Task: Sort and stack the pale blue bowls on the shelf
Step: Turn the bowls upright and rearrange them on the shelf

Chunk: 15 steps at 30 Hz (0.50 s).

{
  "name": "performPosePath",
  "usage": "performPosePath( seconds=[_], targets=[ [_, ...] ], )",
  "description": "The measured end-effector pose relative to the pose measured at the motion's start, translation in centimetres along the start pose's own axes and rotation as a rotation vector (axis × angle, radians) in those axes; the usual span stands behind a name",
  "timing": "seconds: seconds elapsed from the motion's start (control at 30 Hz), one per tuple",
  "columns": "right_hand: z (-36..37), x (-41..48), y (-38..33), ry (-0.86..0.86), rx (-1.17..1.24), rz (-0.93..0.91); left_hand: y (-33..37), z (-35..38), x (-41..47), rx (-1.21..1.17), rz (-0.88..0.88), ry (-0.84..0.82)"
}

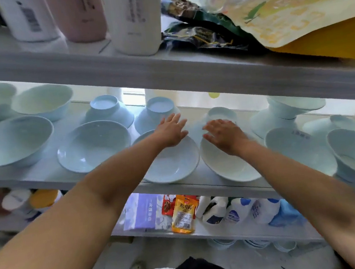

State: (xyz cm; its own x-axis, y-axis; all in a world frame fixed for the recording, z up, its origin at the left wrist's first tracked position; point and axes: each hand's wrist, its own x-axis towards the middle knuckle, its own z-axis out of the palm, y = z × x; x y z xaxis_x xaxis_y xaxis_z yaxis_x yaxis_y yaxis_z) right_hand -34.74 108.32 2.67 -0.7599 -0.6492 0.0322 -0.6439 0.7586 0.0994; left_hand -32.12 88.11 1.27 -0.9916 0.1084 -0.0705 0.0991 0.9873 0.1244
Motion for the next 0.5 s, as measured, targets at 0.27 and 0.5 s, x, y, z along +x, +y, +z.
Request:
performPosePath(
  seconds=[0.27,0.5],
  targets=[
    [0.0,8.6,-8.0,-0.034,0.044,-0.031,-12.2,-0.9,-1.6,0.066,-0.156,-0.006],
    [0.5,14.6,-13.1,-0.084,0.137,0.016,-20.1,-0.7,-0.9,0.04,-0.246,0.071]
  ],
)
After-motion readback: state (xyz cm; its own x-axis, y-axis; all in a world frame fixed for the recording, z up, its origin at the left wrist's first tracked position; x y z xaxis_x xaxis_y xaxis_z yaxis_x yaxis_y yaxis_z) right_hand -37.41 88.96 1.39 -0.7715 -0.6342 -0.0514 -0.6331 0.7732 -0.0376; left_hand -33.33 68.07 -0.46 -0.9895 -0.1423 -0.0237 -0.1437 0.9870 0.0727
